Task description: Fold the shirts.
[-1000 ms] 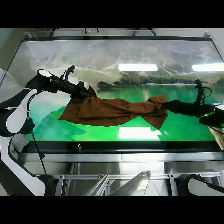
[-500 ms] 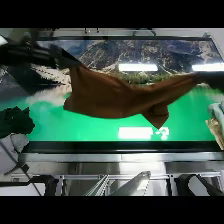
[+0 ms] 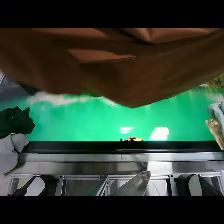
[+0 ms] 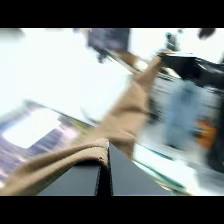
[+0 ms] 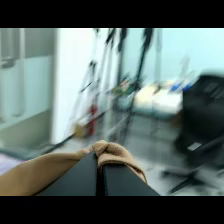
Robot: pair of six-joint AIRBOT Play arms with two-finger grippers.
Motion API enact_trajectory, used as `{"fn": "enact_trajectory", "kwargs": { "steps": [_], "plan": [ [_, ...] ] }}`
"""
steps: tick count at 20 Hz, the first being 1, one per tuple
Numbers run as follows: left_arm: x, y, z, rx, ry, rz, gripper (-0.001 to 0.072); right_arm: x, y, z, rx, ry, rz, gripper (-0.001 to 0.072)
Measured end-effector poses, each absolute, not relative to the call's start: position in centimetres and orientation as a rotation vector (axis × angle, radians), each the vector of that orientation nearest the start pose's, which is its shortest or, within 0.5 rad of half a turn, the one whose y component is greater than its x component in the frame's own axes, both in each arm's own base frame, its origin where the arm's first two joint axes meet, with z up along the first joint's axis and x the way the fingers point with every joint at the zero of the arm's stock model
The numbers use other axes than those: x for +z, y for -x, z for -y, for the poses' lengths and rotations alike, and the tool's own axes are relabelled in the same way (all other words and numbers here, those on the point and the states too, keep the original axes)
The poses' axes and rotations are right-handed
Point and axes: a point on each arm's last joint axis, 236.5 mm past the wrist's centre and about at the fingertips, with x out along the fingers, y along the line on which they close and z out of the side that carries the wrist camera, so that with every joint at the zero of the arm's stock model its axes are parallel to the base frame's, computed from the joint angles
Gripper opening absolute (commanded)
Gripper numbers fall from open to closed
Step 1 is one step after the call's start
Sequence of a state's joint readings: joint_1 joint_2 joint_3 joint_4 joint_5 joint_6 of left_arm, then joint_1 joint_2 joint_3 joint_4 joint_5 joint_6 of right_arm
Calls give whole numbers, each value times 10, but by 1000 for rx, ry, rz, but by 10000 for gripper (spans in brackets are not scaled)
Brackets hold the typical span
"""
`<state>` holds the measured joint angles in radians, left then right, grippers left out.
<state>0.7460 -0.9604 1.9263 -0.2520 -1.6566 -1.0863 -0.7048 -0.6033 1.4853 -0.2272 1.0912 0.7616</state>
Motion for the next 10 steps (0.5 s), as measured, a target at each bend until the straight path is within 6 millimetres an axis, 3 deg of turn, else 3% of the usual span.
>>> {"fn": "enact_trajectory", "kwargs": {
  "steps": [2,5,8,10],
  "plan": [
    [528,-182,130,-986,89,34,24,511,-234,-61,309,114,247,20],
    [522,-202,105,-865,103,-4,25,493,-253,-41,271,78,168,20],
    [486,-244,80,-853,189,-148,25,439,-299,-20,342,-65,24,20],
    [436,-291,73,-874,255,-312,29,382,-337,-10,392,-175,-105,20]
  ]
}}
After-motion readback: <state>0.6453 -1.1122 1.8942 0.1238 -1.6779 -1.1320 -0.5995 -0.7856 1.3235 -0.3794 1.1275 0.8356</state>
